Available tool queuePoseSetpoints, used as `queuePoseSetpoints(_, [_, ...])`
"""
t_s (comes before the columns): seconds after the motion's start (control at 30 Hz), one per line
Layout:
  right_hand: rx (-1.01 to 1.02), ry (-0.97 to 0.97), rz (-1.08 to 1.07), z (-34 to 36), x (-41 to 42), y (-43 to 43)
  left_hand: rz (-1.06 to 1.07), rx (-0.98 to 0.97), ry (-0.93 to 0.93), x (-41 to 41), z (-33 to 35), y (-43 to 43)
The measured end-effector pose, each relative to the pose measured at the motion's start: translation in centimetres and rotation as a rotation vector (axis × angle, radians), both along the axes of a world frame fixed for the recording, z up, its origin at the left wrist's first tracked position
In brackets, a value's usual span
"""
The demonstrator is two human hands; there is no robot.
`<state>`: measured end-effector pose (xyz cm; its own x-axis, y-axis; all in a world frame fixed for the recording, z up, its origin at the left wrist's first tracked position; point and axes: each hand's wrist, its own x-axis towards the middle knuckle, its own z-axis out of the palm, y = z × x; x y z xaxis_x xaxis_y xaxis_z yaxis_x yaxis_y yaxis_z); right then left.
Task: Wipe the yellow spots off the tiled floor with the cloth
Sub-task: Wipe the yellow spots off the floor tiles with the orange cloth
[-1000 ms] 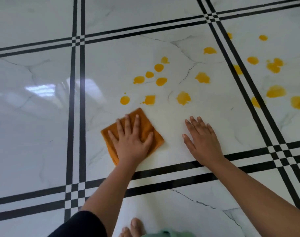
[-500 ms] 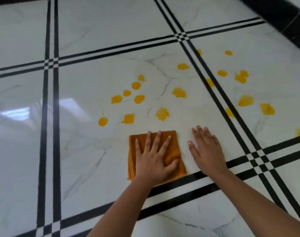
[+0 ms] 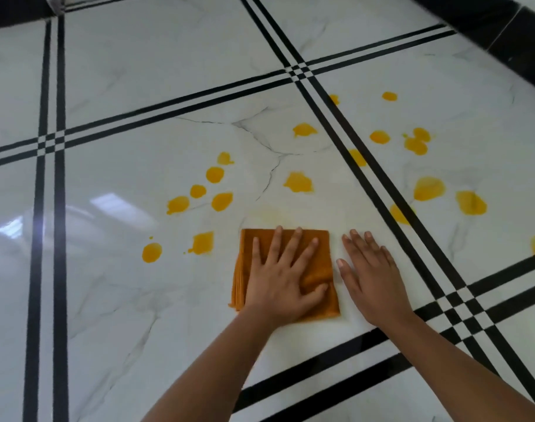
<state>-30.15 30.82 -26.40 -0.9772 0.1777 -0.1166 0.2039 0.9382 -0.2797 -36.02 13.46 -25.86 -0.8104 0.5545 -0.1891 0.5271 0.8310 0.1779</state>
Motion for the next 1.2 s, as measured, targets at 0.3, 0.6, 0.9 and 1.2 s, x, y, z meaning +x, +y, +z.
queuePoseSetpoints(0.3, [-0.049, -0.013, 0.056, 0.1, 0.3, 1.4, 0.031, 0.031, 0.011, -1.1, -0.1, 1.0])
queuePoseSetpoints(0.6, [-0.151, 0.116, 0.237, 1.4, -2.9, -5.4, 0.227, 0.248, 0.058, -1.7, 0.9, -4.7])
queuePoseSetpoints(0.9, [0.119, -0.098, 0.340, 0.2, -0.4, 3.4, 0.072, 0.169, 0.051, -3.0, 1.1, -2.4])
queuePoseSetpoints(1.2, [0.127, -0.054, 0.107, 0.3, -2.2, 5.7, -0.130, 0.079, 0.079, -5.9, 0.9, 8.2])
